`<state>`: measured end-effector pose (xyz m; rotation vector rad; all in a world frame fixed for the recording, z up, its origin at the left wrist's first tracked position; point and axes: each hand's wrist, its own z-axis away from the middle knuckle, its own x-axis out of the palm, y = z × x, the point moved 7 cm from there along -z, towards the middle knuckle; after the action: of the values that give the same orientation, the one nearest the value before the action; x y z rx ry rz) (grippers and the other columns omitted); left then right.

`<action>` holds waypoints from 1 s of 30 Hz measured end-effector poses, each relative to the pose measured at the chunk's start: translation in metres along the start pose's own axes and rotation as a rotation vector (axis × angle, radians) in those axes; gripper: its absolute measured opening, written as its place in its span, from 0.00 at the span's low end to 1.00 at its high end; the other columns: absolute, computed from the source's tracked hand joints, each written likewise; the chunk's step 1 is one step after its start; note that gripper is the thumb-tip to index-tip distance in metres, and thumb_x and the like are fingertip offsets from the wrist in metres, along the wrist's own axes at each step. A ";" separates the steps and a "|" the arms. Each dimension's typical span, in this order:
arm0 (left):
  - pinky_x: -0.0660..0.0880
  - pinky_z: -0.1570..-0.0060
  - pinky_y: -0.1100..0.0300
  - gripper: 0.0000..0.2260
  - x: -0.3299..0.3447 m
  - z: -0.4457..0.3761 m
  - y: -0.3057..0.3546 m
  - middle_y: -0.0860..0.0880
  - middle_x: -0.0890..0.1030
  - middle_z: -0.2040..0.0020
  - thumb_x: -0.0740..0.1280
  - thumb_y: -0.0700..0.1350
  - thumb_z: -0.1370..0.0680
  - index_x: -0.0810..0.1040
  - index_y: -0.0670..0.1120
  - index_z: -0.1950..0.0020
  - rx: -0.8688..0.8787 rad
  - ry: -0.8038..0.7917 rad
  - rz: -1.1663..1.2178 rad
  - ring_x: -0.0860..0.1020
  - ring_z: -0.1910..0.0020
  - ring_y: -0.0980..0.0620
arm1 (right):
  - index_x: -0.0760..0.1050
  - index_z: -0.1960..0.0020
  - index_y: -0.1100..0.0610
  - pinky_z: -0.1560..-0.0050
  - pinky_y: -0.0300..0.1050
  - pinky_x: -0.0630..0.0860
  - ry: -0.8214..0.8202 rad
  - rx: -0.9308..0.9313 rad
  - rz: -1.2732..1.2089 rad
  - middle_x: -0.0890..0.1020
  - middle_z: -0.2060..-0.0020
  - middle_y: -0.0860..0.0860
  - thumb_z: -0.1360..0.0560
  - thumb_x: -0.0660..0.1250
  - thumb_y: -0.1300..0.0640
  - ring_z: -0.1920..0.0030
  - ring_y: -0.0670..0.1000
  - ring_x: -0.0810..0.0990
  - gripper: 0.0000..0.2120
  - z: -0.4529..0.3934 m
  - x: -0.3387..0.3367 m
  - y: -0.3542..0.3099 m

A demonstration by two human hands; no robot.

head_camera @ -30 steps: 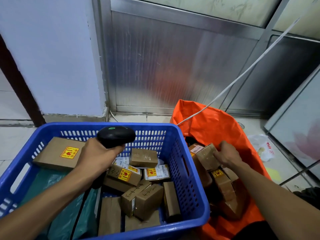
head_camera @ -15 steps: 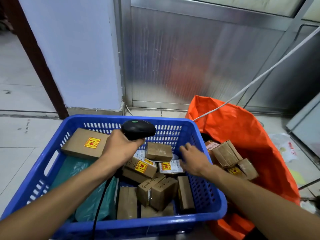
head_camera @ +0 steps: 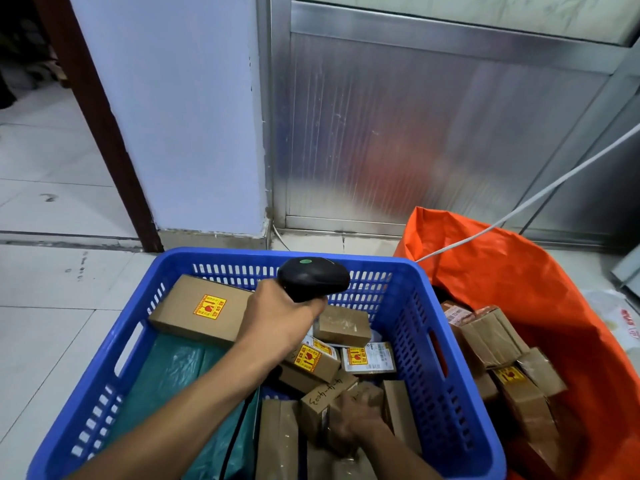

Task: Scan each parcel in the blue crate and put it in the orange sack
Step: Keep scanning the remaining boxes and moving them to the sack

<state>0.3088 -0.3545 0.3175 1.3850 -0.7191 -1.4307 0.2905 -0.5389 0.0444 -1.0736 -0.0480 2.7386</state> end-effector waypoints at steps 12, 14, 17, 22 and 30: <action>0.79 0.58 0.55 0.10 0.010 0.002 0.001 0.47 0.83 0.63 0.76 0.49 0.28 0.82 0.48 0.49 0.020 -0.039 -0.063 0.83 0.61 0.48 | 0.57 0.22 0.41 0.25 0.55 0.66 -0.003 -0.037 -0.274 0.46 0.21 0.61 0.21 0.66 0.47 0.25 0.63 0.63 0.31 -0.010 0.002 0.004; 0.79 0.59 0.55 0.10 0.009 0.002 0.002 0.47 0.83 0.64 0.76 0.49 0.28 0.82 0.48 0.50 0.024 -0.033 -0.068 0.82 0.62 0.49 | 0.61 0.24 0.42 0.27 0.55 0.68 0.036 -0.032 -0.304 0.49 0.22 0.60 0.21 0.66 0.48 0.26 0.62 0.65 0.28 -0.011 -0.001 0.006; 0.75 0.64 0.59 0.09 0.006 0.005 0.003 0.48 0.83 0.64 0.76 0.48 0.27 0.82 0.48 0.51 0.029 -0.027 -0.067 0.82 0.63 0.51 | 0.60 0.23 0.44 0.28 0.56 0.69 0.050 0.006 -0.351 0.51 0.22 0.61 0.24 0.69 0.45 0.26 0.62 0.64 0.32 -0.011 0.000 0.011; 0.71 0.66 0.62 0.08 0.001 0.010 0.006 0.49 0.83 0.63 0.75 0.49 0.27 0.82 0.48 0.51 0.041 -0.020 -0.076 0.81 0.62 0.54 | 0.57 0.23 0.45 0.30 0.54 0.71 0.077 0.075 -0.381 0.54 0.25 0.61 0.30 0.74 0.42 0.29 0.62 0.67 0.42 -0.010 0.001 0.020; 0.80 0.58 0.55 0.09 -0.003 0.011 0.012 0.48 0.84 0.62 0.76 0.48 0.28 0.82 0.47 0.51 0.078 -0.022 -0.098 0.82 0.60 0.52 | 0.64 0.29 0.50 0.38 0.47 0.75 0.066 0.095 -0.362 0.70 0.34 0.56 0.32 0.74 0.48 0.38 0.54 0.73 0.35 0.002 -0.018 0.035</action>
<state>0.3012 -0.3584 0.3314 1.4840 -0.7363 -1.5098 0.2954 -0.5764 0.0544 -1.0166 -0.0919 2.3580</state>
